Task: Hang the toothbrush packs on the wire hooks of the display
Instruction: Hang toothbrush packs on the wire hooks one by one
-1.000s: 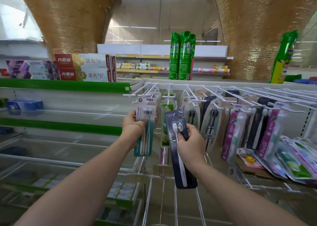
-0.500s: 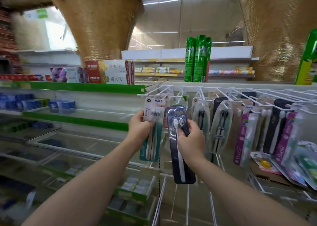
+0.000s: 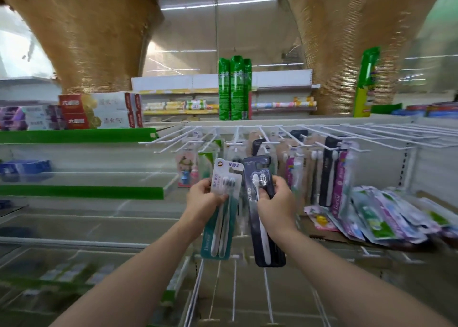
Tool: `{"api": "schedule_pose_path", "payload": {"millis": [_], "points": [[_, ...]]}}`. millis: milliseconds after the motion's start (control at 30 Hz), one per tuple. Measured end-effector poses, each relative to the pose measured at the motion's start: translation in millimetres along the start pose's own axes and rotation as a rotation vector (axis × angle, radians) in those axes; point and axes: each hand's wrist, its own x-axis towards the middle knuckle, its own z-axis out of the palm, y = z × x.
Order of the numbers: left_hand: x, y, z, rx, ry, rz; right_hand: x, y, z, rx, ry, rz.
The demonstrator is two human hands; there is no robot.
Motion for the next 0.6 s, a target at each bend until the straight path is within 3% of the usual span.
{"api": "schedule_pose_path", "payload": {"millis": [300,600], "points": [[-2.4,21.6,99.0,-0.012,-0.132,0.07,19.4,34.6,-88.1,-0.094,0.179,0.049],[5.6,44.6,139.1,-0.027,-0.124,0.049,27.1,52.5,-125.2,-0.12,0.194,0.1]]}}
